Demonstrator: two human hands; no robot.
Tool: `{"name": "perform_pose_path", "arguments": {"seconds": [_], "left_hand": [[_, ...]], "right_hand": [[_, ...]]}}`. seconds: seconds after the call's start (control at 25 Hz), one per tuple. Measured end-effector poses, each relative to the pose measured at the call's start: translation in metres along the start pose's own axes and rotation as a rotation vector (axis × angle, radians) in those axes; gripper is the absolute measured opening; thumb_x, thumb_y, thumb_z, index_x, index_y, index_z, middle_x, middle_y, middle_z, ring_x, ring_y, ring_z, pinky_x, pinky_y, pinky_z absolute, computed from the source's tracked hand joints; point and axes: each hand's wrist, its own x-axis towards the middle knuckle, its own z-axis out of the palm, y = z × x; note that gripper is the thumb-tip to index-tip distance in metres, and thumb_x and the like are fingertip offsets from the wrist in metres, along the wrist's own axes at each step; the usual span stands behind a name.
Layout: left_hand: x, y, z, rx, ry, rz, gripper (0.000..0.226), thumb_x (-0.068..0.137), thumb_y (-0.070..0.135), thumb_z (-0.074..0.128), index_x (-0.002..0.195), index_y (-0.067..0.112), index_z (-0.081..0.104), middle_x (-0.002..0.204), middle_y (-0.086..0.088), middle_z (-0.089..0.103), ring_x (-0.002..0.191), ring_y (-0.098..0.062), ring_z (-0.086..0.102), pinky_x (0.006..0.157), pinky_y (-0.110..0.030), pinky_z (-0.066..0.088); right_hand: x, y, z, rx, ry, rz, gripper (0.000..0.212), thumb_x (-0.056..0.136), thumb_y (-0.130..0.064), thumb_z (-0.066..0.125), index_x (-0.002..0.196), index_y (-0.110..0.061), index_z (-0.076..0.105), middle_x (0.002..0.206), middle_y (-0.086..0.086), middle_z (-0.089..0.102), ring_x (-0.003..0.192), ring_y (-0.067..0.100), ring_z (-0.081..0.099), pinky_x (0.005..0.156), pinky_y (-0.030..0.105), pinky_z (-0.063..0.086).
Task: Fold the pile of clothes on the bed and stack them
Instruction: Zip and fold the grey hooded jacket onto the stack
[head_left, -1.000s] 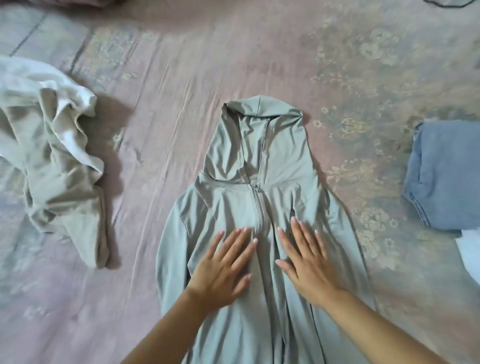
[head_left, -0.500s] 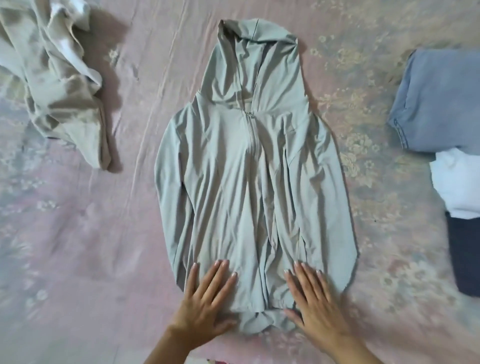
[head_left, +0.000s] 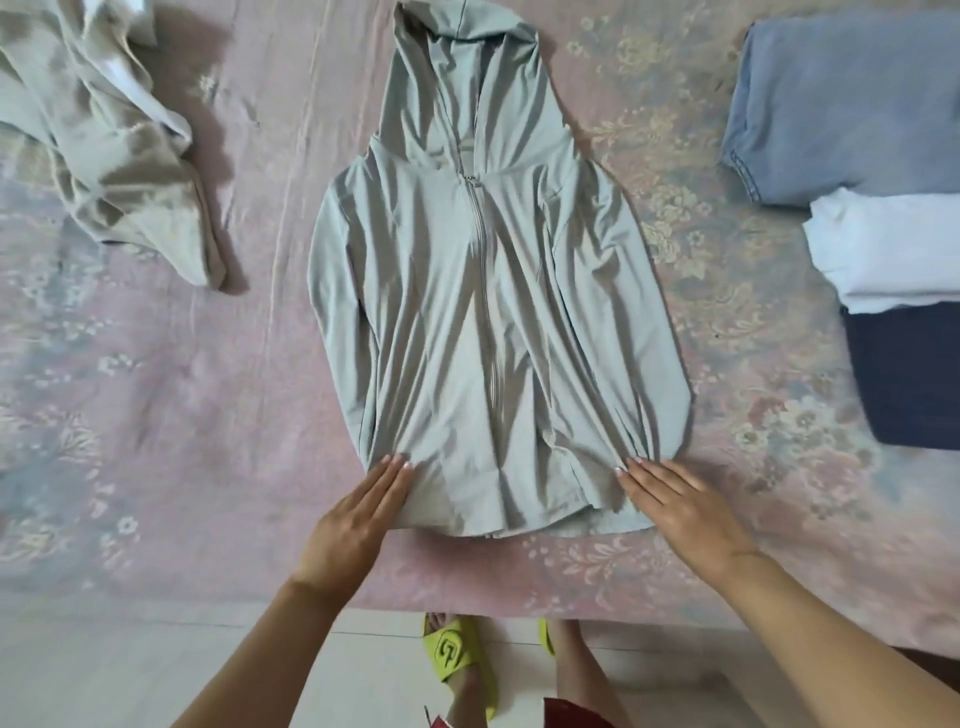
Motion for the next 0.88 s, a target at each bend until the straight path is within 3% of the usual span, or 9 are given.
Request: {"name": "perform_pose_path", "arguments": {"seconds": [0.08,0.16,0.24,0.32,0.4,0.48,0.6,0.72,0.88], "left_hand": [[-0.016,-0.005,0.002,0.066,-0.007,-0.054,0.062,0.075,-0.007,0.031,0.134,0.005,0.045,0.139,-0.012,0.05,0.127,-0.025,0.048,0.11,-0.031,0.029],[-0.029,-0.005,0.008,0.141,-0.023,-0.062,0.061,0.075,-0.005,0.028,0.134,0.004,0.043,0.138,-0.014,0.051,0.127,-0.025,0.044,0.111,-0.033,0.019],[-0.038,-0.002,0.013,0.199,-0.026,-0.07,0.063,0.075,-0.004,0.027,0.135,0.004,0.042,0.139,-0.014,0.05,0.13,-0.025,0.041,0.111,-0.035,0.019],[-0.047,-0.005,0.011,0.262,-0.008,-0.082,0.061,0.076,-0.002,0.028,0.135,0.005,0.043,0.139,-0.014,0.051,0.128,-0.027,0.048,0.107,-0.042,0.028],[-0.051,-0.008,0.007,0.335,0.002,-0.125,0.055,0.08,0.0,0.031,0.132,0.005,0.049,0.137,-0.015,0.053,0.12,-0.031,0.057,0.098,-0.048,0.038],[-0.048,-0.005,0.006,0.386,-0.029,-0.105,0.05,0.081,-0.001,0.038,0.128,0.003,0.054,0.131,-0.019,0.055,0.11,-0.035,0.06,0.083,-0.049,0.048],[-0.034,0.002,0.007,0.423,-0.073,-0.022,0.065,0.061,-0.006,0.065,0.123,0.005,0.049,0.107,-0.016,0.051,0.084,-0.034,0.058,0.059,-0.04,0.049],[-0.029,0.011,0.006,0.313,-0.153,-0.218,0.081,0.045,-0.013,0.074,0.119,0.005,0.048,0.09,-0.014,0.047,0.07,-0.033,0.054,0.045,-0.035,0.047],[-0.032,0.025,0.004,0.083,-0.08,-0.609,0.075,0.05,-0.027,0.071,0.111,0.004,0.042,0.077,-0.019,0.053,0.049,-0.036,0.058,0.027,-0.032,0.041]], "right_hand": [[-0.02,0.009,0.014,-0.061,0.015,-0.001,0.066,0.066,0.015,0.037,0.128,-0.004,0.051,0.121,0.015,0.064,0.115,0.031,0.06,0.115,0.034,0.008],[-0.032,0.014,0.025,-0.063,0.039,0.003,0.071,0.065,0.013,0.037,0.133,-0.008,0.039,0.129,0.015,0.059,0.138,0.028,0.034,0.118,0.035,0.002],[-0.038,0.015,0.029,-0.043,0.046,0.035,0.071,0.068,0.01,0.034,0.136,-0.01,0.035,0.135,0.014,0.054,0.148,0.019,0.001,0.117,0.039,0.005],[-0.044,0.016,0.029,-0.006,0.0,0.112,0.08,0.06,0.014,0.064,0.133,-0.009,0.042,0.143,0.013,0.046,0.147,0.015,-0.006,0.116,0.042,0.008],[-0.049,0.017,0.027,-0.002,-0.041,0.221,0.083,0.041,0.014,0.083,0.119,-0.004,0.059,0.145,0.015,0.041,0.148,0.02,-0.001,0.116,0.042,0.005],[-0.049,0.013,0.03,-0.005,-0.031,0.26,0.076,0.041,0.01,0.087,0.111,-0.003,0.061,0.137,0.021,0.048,0.14,0.034,0.023,0.114,0.045,0.007],[-0.033,-0.004,0.029,-0.02,0.008,0.084,0.077,0.054,-0.007,0.085,0.12,-0.009,0.047,0.125,0.015,0.054,0.108,0.034,0.058,0.096,0.046,0.034],[-0.017,-0.01,0.024,0.044,0.015,0.05,0.084,0.035,-0.001,0.09,0.107,-0.011,0.047,0.095,0.007,0.062,0.083,0.026,0.061,0.071,0.037,0.045],[-0.022,0.0,0.016,0.087,0.039,0.067,0.086,0.028,0.009,0.087,0.102,-0.008,0.046,0.079,0.008,0.067,0.067,0.026,0.066,0.062,0.034,0.054]]}}
